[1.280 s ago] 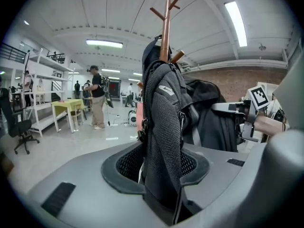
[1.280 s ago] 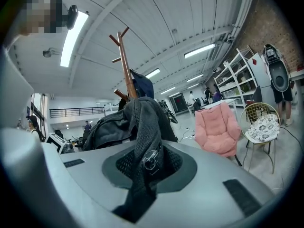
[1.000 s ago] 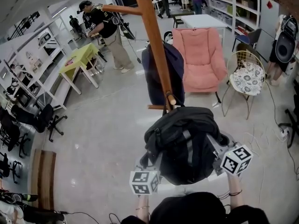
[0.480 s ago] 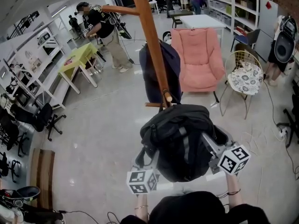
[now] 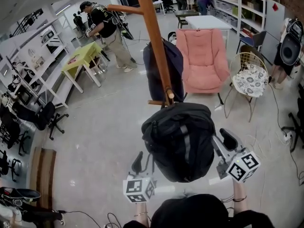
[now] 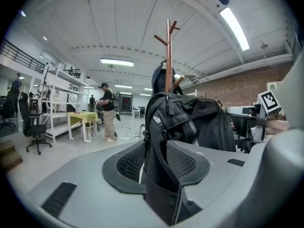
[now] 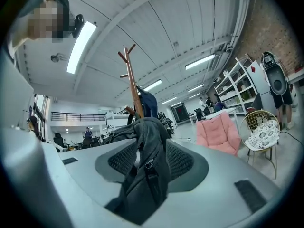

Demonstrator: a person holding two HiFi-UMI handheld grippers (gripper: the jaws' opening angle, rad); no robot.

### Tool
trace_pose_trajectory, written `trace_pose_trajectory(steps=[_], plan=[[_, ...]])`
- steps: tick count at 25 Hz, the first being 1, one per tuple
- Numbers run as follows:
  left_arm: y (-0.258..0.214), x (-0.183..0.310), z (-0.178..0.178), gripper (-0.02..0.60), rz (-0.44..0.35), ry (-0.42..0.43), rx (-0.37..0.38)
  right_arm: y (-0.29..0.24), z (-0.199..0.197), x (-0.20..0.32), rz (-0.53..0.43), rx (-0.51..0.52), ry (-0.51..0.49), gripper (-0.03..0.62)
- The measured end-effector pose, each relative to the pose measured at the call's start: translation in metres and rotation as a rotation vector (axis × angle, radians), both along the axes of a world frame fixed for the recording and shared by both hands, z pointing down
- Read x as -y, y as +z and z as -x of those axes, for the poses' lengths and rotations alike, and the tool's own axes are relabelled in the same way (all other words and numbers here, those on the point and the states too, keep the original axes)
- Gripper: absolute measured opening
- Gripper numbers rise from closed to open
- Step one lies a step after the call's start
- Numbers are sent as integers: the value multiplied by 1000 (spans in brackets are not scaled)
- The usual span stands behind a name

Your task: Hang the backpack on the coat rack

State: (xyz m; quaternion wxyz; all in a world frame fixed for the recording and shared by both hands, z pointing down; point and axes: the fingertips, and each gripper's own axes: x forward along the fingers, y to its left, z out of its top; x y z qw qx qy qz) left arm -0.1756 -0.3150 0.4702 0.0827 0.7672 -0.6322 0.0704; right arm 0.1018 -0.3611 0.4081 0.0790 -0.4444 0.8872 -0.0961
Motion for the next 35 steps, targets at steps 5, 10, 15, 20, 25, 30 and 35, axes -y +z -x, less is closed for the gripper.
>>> trace_pose_trajectory(steps=[5, 10, 15, 20, 25, 30, 35], plan=[[-13, -13, 5, 87, -36, -29, 25, -10, -9, -11, -37, -28, 26, 96], [-22, -24, 7, 47, -52, -51, 50, -17, -19, -21, -70, -51, 52, 35], [-35, -28, 11, 26, -72, -58, 80, -26, -24, -26, -104, -99, 78, 23], [-45, -33, 13, 17, -98, -67, 81, -26, -32, -29, -114, -119, 96, 14], [-52, -36, 13, 15, -127, -67, 83, -22, -38, -32, -114, -149, 115, 14], [-52, -39, 16, 15, -138, -62, 85, -23, -36, -35, -121, -151, 123, 14], [-47, -37, 13, 15, -133, -58, 86, -19, -39, -32, -121, -146, 121, 14]])
